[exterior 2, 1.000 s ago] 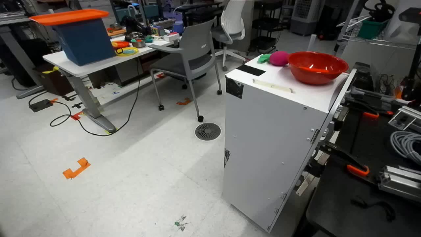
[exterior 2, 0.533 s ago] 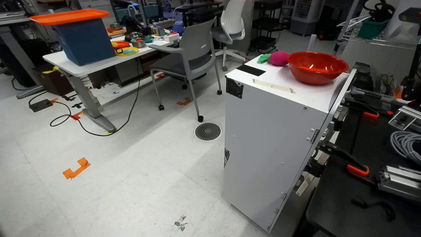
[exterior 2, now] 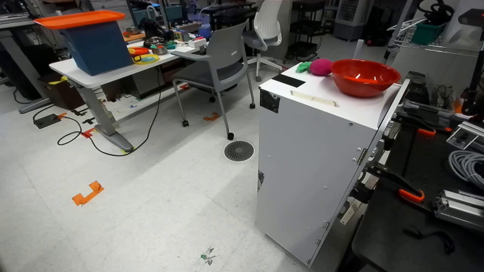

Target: Pick up the purple toy from the top of the cabinet and put it in the orange bowl.

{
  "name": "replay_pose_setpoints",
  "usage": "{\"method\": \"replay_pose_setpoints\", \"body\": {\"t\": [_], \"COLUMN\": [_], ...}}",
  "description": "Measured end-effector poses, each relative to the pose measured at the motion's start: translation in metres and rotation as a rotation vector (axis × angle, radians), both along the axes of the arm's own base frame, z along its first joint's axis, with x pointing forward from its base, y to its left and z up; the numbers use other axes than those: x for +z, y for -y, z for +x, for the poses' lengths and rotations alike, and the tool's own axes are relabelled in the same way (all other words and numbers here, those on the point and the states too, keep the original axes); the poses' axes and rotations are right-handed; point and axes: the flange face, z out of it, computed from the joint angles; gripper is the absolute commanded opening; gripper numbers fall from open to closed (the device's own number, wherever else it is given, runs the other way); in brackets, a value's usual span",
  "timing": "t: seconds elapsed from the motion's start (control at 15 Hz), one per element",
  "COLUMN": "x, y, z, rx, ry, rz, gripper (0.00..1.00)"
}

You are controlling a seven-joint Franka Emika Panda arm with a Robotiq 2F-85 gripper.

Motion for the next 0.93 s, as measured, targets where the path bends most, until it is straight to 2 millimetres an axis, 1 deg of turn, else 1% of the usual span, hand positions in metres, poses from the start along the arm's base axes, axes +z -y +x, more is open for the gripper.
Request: {"method": "replay_pose_setpoints", "body": {"t": [0.33,0.53,0.73,0.93], "x": [-0.003,-0.013,-0.031,-0.052], "y": [0.000,0.003,0.010,0.019], "z": [0.001,0.007,0.024,0.051], "rx": [-0.001,-0.006,-0.018,-0.018], "ry": [-0.007,-0.037,-0.096,-0.171], "rz": [0.001,0.006,0.016,0.022], "gripper": [1.00,1.00,1.00,1.00]}}
